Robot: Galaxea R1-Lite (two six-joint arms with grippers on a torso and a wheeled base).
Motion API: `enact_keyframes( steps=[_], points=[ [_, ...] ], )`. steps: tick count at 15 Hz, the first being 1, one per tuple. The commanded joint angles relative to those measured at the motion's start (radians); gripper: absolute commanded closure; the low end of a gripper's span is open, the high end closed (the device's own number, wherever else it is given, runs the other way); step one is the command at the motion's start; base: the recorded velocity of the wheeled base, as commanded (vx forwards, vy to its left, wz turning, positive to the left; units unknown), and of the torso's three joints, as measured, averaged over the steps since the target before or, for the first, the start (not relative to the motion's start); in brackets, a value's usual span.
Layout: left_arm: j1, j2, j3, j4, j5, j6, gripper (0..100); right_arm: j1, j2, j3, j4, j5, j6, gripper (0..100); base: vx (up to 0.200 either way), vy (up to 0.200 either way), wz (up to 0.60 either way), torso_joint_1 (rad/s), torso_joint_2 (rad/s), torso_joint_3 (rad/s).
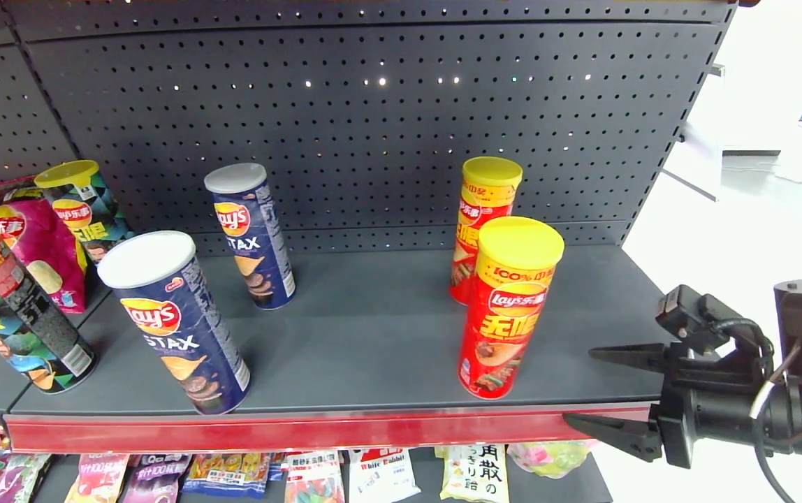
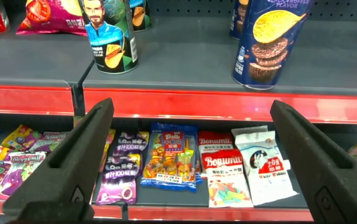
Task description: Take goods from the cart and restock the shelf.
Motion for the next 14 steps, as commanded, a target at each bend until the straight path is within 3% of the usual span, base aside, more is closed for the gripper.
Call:
enact_keyframes(
  steps=[1, 4, 9, 14],
  points=[
    [0.0, 0.001, 0.0, 0.0, 0.001, 0.0, 0, -0.027, 0.013, -0.023, 0.0, -0.112, 0.047, 0, 0.0, 0.0, 0.0, 0.0, 0.0, 0.0],
    [0.0, 0.001, 0.0, 0.0, 0.001, 0.0, 0, 0.047, 0.076, -0.086, -0.001, -0.35, 0.169, 0, 0.0, 0.0, 0.0, 0.0, 0.0, 0.0],
    [0.0, 0.001, 0.0, 0.0, 0.001, 0.0, 0, 0.108, 0.145, -0.124, -0.014, -0.471, 0.241, 0, 0.0, 0.0, 0.0, 0.0, 0.0, 0.0],
    [0.0, 0.001, 0.0, 0.0, 0.001, 0.0, 0, 0.142, 0.167, -0.129, -0.012, -0.477, 0.241, 0, 0.0, 0.0, 0.0, 0.0, 0.0, 0.0]
  ],
)
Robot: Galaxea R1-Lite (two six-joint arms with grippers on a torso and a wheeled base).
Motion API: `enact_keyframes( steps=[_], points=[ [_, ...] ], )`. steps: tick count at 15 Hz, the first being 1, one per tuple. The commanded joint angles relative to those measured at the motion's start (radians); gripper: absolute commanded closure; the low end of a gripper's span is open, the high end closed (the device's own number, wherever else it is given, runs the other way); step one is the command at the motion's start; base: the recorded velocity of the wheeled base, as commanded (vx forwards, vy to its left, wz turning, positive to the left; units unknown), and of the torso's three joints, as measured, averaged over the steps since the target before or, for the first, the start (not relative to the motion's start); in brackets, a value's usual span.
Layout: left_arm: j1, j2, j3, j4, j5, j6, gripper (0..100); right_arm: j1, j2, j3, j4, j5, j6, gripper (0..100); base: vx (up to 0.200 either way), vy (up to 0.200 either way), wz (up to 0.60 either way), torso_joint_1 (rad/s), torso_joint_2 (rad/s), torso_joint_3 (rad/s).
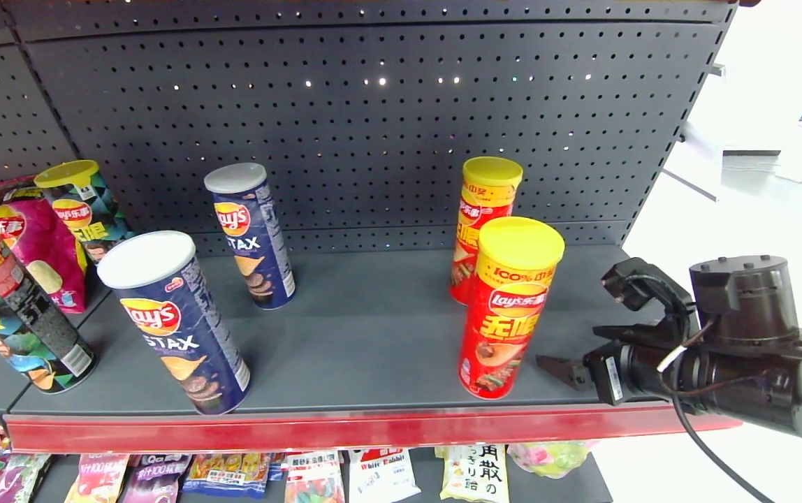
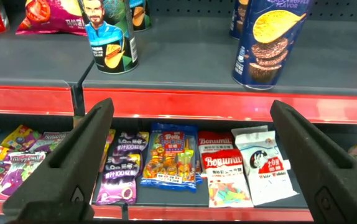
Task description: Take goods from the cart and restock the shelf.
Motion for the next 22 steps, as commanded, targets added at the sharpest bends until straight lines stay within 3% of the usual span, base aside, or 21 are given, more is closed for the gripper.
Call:
enact_keyframes(
  steps=[1, 22],
  points=[
    [0.0, 0.001, 0.0, 0.0, 0.001, 0.0, 0, 0.009, 0.018, -0.002, 0.0, -0.001, -0.001, 0, 0.0, 0.0, 0.0, 0.0, 0.0, 0.0],
    [0.0, 0.001, 0.0, 0.0, 0.001, 0.0, 0, 0.081, 0.099, -0.102, 0.002, -0.046, -0.001, 0, 0.0, 0.0, 0.0, 0.0, 0.0, 0.0]
  ],
)
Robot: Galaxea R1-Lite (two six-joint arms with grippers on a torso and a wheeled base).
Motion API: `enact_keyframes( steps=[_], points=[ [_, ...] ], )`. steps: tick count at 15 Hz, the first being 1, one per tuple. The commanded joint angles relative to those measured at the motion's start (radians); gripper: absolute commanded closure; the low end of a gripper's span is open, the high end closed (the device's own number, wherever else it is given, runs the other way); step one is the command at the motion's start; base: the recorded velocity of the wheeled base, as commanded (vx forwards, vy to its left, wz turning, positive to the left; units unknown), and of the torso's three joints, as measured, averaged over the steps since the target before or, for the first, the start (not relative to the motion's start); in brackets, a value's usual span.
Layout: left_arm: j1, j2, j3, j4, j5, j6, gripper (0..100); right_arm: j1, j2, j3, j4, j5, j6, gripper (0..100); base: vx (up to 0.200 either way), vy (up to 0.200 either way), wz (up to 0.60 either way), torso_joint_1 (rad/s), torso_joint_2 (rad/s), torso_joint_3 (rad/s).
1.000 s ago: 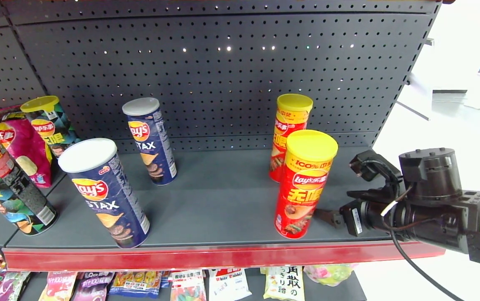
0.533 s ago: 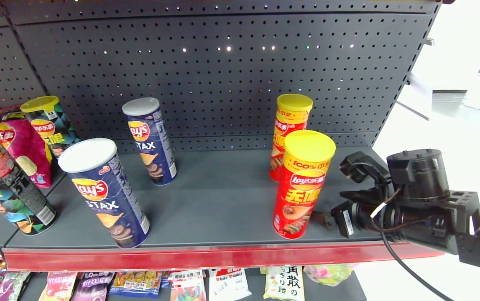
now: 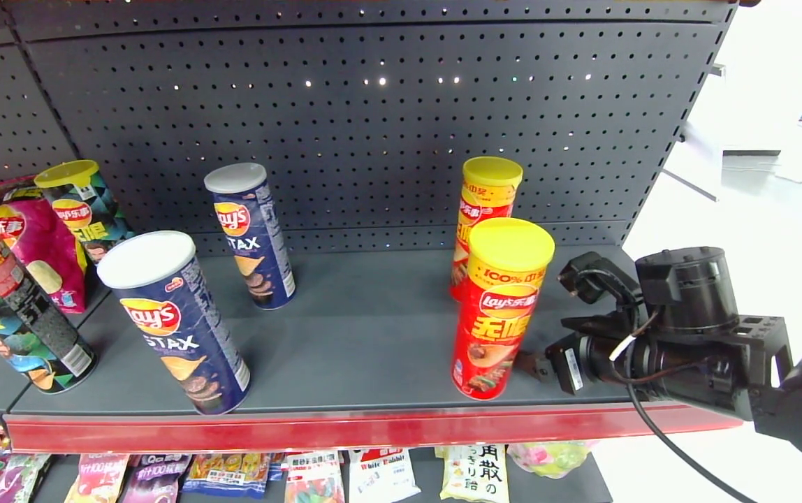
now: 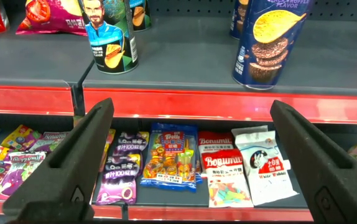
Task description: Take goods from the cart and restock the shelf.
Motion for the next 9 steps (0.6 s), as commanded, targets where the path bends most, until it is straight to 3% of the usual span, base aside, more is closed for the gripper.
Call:
enact_keyframes(
  steps=[1, 9],
  points=[
    [0.0, 0.001, 0.0, -0.001, 0.0, 0.0, 0, 0.003, 0.006, -0.006, -0.001, 0.0, -0.001, 0, 0.0, 0.0, 0.0, 0.0, 0.0, 0.0],
    [0.0, 0.001, 0.0, -0.001, 0.0, 0.0, 0, 0.018, 0.006, -0.006, -0.001, 0.0, -0.001, 0, 0.0, 0.0, 0.0, 0.0, 0.0, 0.0]
  ],
)
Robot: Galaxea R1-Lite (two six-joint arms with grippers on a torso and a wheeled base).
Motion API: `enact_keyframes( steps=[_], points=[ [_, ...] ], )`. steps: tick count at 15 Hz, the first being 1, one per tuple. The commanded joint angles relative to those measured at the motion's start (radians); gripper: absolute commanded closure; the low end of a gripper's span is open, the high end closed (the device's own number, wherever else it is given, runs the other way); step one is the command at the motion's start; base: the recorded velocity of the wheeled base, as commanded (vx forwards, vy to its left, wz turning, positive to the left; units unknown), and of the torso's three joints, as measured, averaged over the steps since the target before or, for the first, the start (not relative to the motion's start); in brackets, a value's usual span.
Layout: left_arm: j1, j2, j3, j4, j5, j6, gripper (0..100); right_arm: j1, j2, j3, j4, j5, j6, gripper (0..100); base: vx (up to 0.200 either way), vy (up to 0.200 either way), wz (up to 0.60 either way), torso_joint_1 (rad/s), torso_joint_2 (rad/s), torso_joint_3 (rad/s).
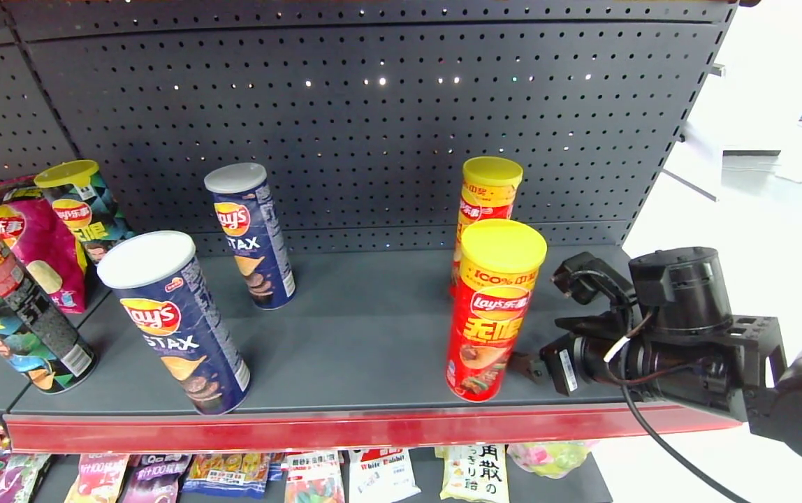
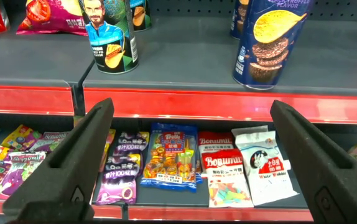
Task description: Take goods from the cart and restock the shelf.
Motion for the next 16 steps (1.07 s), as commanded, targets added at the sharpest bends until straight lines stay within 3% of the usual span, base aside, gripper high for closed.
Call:
enact_keyframes(
  steps=[1, 8, 16],
  points=[
    [0.0, 0.001, 0.0, -0.001, 0.001, 0.0, 0, -0.003, -0.003, 0.005, -0.001, 0.0, -0.001, 0, 0.0, 0.0, 0.0, 0.0, 0.0, 0.0],
    [0.0, 0.001, 0.0, -0.001, 0.001, 0.0, 0, -0.017, -0.172, 0.063, 0.001, 0.001, -0.028, 0, 0.0, 0.0, 0.0, 0.0, 0.0, 0.0],
    [0.0, 0.001, 0.0, -0.001, 0.001, 0.0, 0, -0.036, -0.609, 0.365, 0.01, 0.038, -0.091, 0, 0.0, 0.0, 0.0, 0.0, 0.0, 0.0]
  ],
)
